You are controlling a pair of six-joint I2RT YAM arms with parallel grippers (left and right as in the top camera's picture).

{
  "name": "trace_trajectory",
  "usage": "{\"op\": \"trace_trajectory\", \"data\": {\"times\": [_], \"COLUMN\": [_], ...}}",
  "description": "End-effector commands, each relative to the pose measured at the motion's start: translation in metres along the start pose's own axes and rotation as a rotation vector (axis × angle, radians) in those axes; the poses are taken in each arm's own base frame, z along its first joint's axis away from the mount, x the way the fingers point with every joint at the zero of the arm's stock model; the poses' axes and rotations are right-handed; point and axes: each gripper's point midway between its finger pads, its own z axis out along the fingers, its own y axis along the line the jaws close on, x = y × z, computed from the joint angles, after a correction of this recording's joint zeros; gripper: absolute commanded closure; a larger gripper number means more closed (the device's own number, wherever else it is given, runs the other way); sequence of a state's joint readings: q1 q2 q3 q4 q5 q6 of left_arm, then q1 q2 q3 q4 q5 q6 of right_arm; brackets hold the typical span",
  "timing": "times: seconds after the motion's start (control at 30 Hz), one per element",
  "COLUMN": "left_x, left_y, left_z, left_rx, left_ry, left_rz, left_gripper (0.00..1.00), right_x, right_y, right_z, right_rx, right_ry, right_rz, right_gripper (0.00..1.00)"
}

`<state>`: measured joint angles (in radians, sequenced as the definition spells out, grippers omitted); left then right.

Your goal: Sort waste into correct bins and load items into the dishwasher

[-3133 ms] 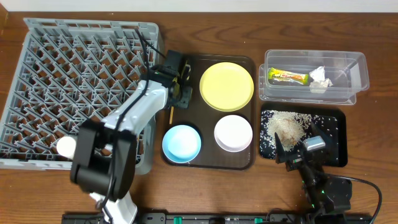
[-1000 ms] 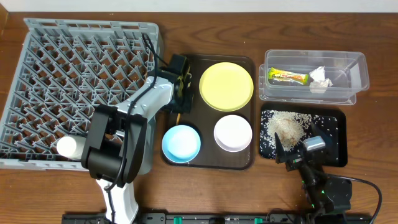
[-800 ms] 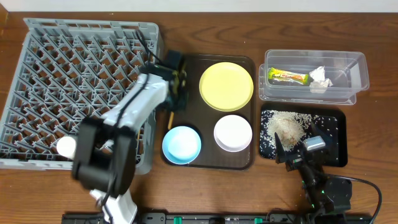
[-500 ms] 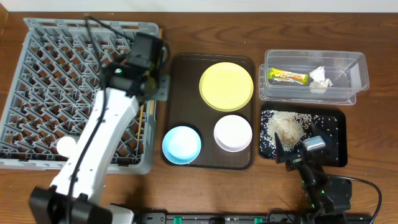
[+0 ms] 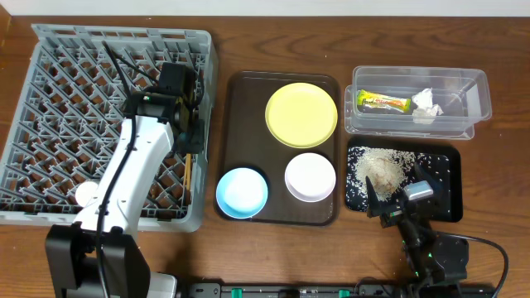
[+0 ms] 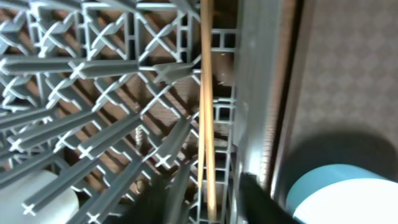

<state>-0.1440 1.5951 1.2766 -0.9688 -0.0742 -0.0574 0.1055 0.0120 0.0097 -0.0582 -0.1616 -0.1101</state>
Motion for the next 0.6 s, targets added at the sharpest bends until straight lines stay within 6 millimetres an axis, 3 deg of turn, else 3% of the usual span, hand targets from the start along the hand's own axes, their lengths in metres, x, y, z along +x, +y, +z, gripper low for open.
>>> {"op": "trace_trajectory", "data": {"times": [0.0, 0.1, 0.3, 0.4, 0.57], "left_x": [-0.007, -0.014, -0.021, -0.007, 0.021], "left_y": [-0.009, -0.022, -0.092, -0.121, -0.175], "left_z": [-0.011, -0.031, -0.072, -0.07, -0.048], "left_rx": [0.059, 0.144, 0.454, 0.474, 0.5], "left_ry": [-0.025, -0.048, -0.111, -0.072, -0.013], "left_rz": [-0.003, -0.003, 0.05, 0.109, 0.244], "left_gripper": [0.52, 0.52, 0.56, 0.55, 0.55], "right_x": [0.001, 0.001, 0.001, 0.001, 0.001], "right_y": [0.0, 0.0, 0.0, 0.0, 0.0], "right_z": [0.0, 0.0, 0.0, 0.0, 0.0], "right_rx": [0.0, 0.0, 0.0, 0.0, 0.0], "right_ry": [-0.003, -0.003, -0.003, -0.003, -0.003], "right_rz": [0.012, 0.012, 0.012, 0.012, 0.012], "right_gripper": [0.01, 0.01, 0.01, 0.01, 0.01]}}
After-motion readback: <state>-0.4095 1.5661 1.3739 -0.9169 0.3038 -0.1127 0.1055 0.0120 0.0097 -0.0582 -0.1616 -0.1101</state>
